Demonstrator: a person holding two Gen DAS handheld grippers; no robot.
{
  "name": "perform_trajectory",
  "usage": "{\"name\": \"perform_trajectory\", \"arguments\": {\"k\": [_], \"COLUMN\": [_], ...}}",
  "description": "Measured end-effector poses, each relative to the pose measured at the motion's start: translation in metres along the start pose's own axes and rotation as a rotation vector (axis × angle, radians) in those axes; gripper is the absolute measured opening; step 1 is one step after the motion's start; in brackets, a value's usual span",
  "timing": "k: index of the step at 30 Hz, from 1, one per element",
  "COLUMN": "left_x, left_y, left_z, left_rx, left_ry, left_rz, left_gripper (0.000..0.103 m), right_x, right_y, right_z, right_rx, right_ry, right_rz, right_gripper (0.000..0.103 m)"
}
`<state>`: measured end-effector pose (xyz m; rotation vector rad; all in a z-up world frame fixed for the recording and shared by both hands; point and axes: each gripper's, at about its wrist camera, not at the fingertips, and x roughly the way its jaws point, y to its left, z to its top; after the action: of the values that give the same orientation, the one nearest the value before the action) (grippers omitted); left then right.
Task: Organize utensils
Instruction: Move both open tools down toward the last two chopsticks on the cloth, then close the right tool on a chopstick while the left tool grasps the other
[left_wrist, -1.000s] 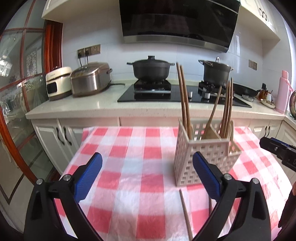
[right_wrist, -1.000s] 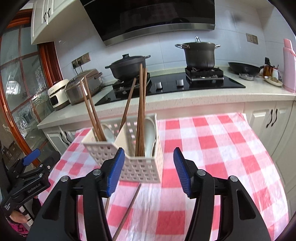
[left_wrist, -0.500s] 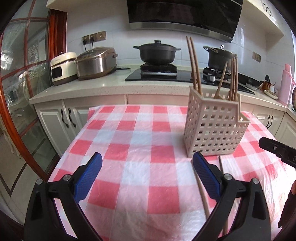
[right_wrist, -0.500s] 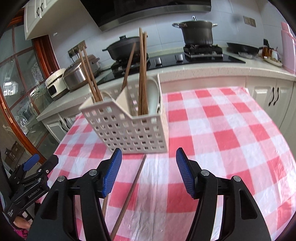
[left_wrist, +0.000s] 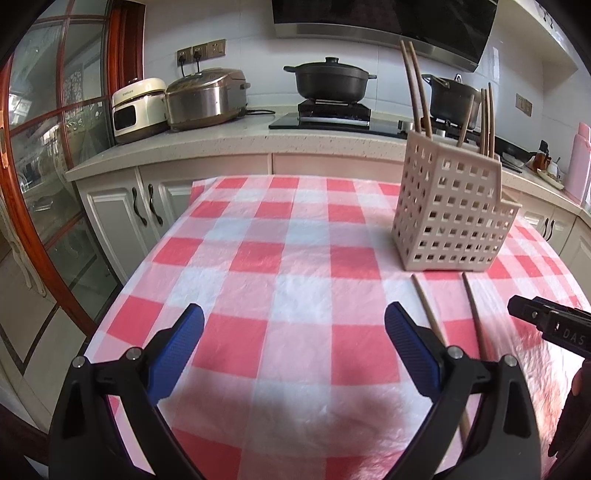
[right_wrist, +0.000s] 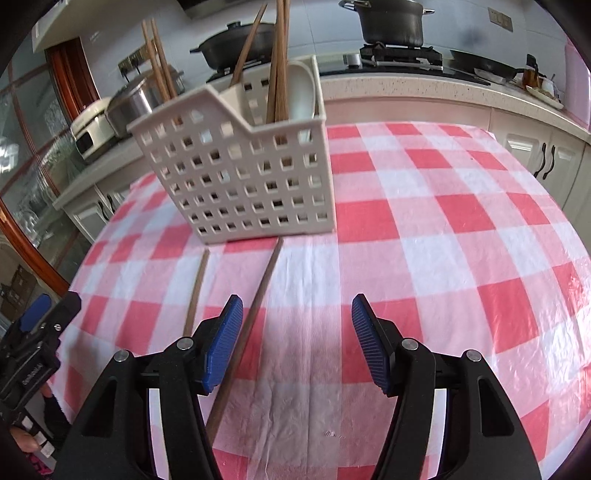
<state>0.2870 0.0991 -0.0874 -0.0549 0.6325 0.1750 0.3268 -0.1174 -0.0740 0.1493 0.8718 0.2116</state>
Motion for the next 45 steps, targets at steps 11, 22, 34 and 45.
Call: {"name": "perform_trajectory", "arguments": {"k": [11, 22, 34, 45], "left_x": [0.012, 0.014, 0.017, 0.033], "left_y": [0.005, 0.004, -0.004, -0.055], "left_z": [-0.016, -0.017, -0.017, -0.011], "left_rx": [0.004, 0.010, 0.021, 0.079], "left_ry": [0.049, 0.052, 0.086, 0.178], "left_rz": [-0.011, -0.021, -0.034, -0.127], "left_gripper": [0.095, 0.095, 0.095, 0.090], "right_x": [0.019, 0.043, 0.035, 0.012], "right_y": [0.030, 0.051, 0.040, -0.023], "right_z": [-0.005, 0.001, -0.005, -0.011], "right_rx": [-0.097, -0.185, -0.191, -0.098], "right_ry": [0.040, 0.087, 0.079, 0.070], "right_rz": [-0.052, -0.133, -0.117, -0.119], "right_gripper": [0.059, 0.037, 0.006, 0.006]}}
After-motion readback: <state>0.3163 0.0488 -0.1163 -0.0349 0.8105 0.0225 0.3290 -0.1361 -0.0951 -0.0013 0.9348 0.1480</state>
